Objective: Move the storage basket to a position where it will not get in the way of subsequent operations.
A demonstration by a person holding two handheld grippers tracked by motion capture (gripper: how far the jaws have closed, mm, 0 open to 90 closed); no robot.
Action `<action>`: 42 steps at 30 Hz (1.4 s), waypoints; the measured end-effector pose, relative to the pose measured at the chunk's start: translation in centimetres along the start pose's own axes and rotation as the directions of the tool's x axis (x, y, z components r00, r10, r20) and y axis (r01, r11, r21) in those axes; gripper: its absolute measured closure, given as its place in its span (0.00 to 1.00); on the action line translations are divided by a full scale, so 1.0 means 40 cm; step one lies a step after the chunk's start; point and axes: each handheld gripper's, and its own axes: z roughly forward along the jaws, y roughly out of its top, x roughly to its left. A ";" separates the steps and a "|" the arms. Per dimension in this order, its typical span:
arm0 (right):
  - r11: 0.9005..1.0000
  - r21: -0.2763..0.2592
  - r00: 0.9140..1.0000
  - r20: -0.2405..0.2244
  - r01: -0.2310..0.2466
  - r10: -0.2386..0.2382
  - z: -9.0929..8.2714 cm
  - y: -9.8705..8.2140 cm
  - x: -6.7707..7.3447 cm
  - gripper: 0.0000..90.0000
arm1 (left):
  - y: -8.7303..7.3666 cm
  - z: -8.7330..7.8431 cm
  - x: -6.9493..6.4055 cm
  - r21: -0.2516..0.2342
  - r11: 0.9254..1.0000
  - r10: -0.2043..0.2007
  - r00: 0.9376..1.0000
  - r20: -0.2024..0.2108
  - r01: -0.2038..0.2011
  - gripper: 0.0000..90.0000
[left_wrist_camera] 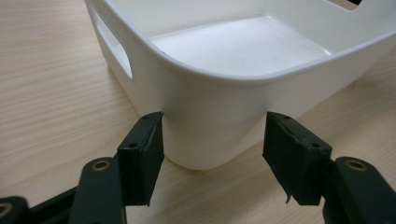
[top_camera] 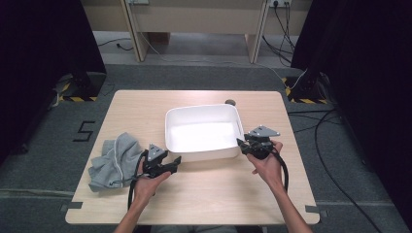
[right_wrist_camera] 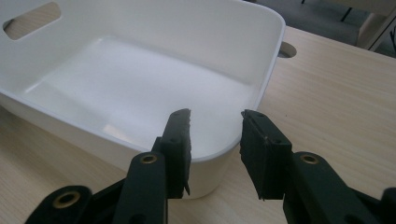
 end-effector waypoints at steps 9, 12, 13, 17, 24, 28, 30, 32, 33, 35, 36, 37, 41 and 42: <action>0.997 -0.040 0.998 -0.009 -0.065 0.064 -0.043 -0.022 -0.026 0.42 | 0.012 0.023 -0.009 0.009 1.000 -0.009 1.000 0.006 0.009 0.40; 0.998 -0.042 0.999 -0.024 -0.041 0.040 -0.063 -0.036 -0.023 0.39 | 0.015 0.025 -0.007 0.014 1.000 -0.006 1.000 0.009 0.006 0.39; 0.999 -0.040 0.999 -0.029 -0.030 0.029 -0.065 -0.043 -0.022 0.38 | 0.015 0.026 -0.008 0.016 1.000 -0.006 1.000 0.009 0.006 0.39; 0.999 0.032 0.999 -0.036 -0.004 0.005 -0.043 -0.077 -0.010 0.36 | 0.017 0.029 -0.008 0.024 1.000 -0.004 1.000 0.006 0.003 0.37; 0.997 0.074 1.000 -0.008 0.007 -0.006 0.028 -0.087 -0.015 0.36 | 0.032 0.045 -0.002 0.032 0.999 -0.025 1.000 0.003 0.025 0.39; 0.997 0.070 1.000 0.005 0.016 -0.016 0.051 -0.080 -0.018 0.36 | 0.048 0.066 0.003 0.034 0.999 -0.038 0.999 -0.011 0.038 0.40; 0.998 0.069 1.000 0.008 0.015 -0.016 0.061 -0.075 -0.022 0.36 | 0.057 0.076 0.004 0.039 0.999 -0.037 0.999 -0.019 0.038 0.41; 0.998 0.063 1.000 0.015 0.017 -0.018 0.072 -0.067 -0.027 0.37 | 0.067 0.088 0.007 0.033 0.999 -0.037 0.999 -0.029 0.038 0.42; 0.998 0.065 1.000 0.016 0.011 -0.012 0.077 -0.062 -0.029 0.37 | 0.073 0.093 0.009 0.032 0.999 -0.038 0.999 -0.036 0.039 0.42; 0.997 0.069 1.000 0.025 0.017 -0.019 0.089 -0.052 -0.035 0.37 | 0.083 0.104 0.010 0.030 0.999 -0.039 0.998 -0.046 0.040 0.43; 0.998 0.065 0.999 0.031 0.021 -0.023 0.096 -0.046 -0.037 0.37 | 0.088 0.109 0.012 0.031 0.999 -0.035 0.998 -0.052 0.037 0.43; 0.998 0.065 0.999 0.033 0.023 -0.025 0.102 -0.040 -0.040 0.37 | 0.093 0.114 0.012 0.030 0.999 -0.035 0.998 -0.058 0.037 0.43; 0.998 0.064 0.999 0.038 0.025 -0.028 0.129 -0.019 -0.044 0.38 | 0.117 0.132 0.019 0.038 0.999 -0.021 0.996 -0.083 0.025 0.44; 0.998 0.065 0.999 0.040 0.021 -0.024 0.135 -0.014 -0.045 0.38 | 0.123 0.136 0.021 0.036 0.999 -0.025 0.995 -0.091 0.029 0.44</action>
